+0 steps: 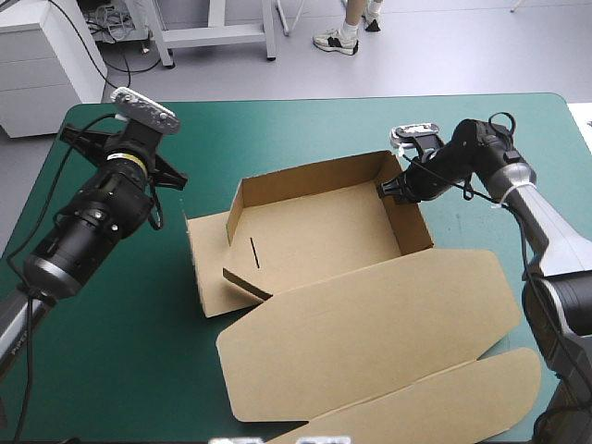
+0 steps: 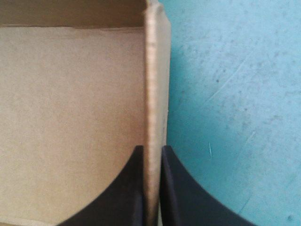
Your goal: Fold the box
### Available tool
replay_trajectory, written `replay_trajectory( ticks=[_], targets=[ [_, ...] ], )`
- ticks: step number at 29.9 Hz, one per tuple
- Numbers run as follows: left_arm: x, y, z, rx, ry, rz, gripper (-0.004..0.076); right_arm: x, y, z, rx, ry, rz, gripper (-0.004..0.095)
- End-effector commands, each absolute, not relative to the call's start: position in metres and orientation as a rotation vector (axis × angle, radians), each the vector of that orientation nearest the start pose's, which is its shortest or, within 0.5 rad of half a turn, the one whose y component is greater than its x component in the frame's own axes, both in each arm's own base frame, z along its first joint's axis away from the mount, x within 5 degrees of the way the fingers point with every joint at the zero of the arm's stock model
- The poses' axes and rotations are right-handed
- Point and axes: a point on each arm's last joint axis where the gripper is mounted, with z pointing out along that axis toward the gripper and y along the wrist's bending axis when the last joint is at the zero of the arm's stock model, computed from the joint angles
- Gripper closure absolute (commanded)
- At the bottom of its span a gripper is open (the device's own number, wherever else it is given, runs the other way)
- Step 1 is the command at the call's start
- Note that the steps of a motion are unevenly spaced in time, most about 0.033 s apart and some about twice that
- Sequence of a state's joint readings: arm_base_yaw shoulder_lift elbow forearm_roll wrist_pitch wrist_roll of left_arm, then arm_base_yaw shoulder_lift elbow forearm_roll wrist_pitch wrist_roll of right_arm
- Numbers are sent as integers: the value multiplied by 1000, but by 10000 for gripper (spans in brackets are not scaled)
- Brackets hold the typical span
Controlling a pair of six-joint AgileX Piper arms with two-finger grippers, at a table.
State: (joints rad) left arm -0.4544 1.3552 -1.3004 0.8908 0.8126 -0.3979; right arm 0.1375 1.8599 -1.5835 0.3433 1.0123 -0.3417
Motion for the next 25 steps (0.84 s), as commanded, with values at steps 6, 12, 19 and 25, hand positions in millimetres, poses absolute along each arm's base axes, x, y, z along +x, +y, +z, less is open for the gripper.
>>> replay_trajectory(
  ticks=[6,12,19,25],
  targets=[
    [282,-43,400,325,2187,280,733,389,80,289,-475,2712,219,563],
    [284,-13,393,169,2274,101,733,391,81,322,-446,2676,231,350],
    [280,25,389,25,2339,55,733,381,77,388,-455,2521,185,355],
    [277,39,389,-64,2346,29,733,351,67,433,-353,2414,127,355]
  ],
)
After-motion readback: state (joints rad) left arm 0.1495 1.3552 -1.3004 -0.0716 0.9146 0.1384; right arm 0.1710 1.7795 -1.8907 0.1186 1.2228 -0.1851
